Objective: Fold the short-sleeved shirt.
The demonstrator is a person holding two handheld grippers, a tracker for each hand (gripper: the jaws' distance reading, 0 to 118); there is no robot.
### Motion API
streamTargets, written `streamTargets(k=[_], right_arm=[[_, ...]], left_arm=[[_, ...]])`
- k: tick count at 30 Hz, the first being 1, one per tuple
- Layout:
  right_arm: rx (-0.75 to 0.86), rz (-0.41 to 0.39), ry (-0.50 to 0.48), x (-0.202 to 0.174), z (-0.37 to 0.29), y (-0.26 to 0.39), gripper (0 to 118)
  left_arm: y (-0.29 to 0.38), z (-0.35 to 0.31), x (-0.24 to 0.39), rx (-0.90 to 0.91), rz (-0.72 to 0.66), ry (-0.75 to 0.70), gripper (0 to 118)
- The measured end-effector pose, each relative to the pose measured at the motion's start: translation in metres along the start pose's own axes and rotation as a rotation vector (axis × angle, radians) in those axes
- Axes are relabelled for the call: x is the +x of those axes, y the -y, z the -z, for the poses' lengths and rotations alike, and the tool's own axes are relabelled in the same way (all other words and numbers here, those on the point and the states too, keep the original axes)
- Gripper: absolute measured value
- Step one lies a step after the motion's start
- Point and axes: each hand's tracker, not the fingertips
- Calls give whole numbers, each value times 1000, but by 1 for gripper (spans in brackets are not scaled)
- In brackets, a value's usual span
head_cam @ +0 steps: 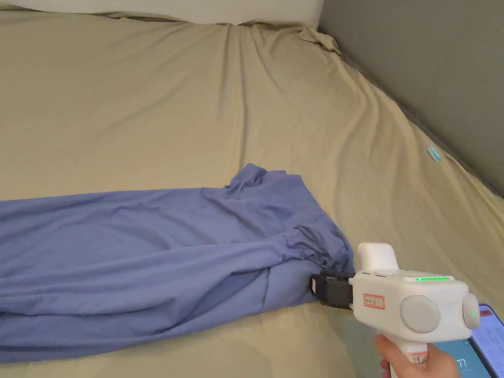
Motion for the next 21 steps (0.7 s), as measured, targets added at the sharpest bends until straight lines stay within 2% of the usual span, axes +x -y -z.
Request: streamTargets(k=[1, 2, 3, 4, 5, 7, 8, 10, 13, 17, 21], right_arm=[[-1, 3, -15, 1, 7, 0, 43], [56, -76, 106, -6, -2, 2, 21], [73, -95, 42, -11, -9, 3, 15], [55, -65, -36, -10, -11, 2, 13], [64, -61, -4, -12, -14, 4, 13], [72, -116, -4, -15, -22, 5, 13], [84, -119, -2, -16, -29, 6, 13], [112, -93, -38, -13, -46, 7, 13], [143, -54, -106, -9, -75, 9, 13], [169, -103, -104, -7, -109, 19, 13], [184, -110, -110, 3, -139, 43, 13]], left_arm=[[-1, 1, 0, -8, -4, 0, 15], [-1, 0, 3, -8, 5, -4, 15], [-1, -1, 5, -7, 16, -9, 15], [-3, -4, 9, -4, 32, -18, 15], [-5, -6, 12, -8, 41, -22, 15], [-8, -12, 15, -2, 47, -25, 15], [-10, -18, 14, 5, 37, -14, 15], [-14, -33, 12, 37, 6, 9, 14], [-17, -61, 14, 76, 58, 11, 14], [-11, -87, 15, 90, 86, -1, 10], [12, -111, 9, 78, 68, 18, 8]])
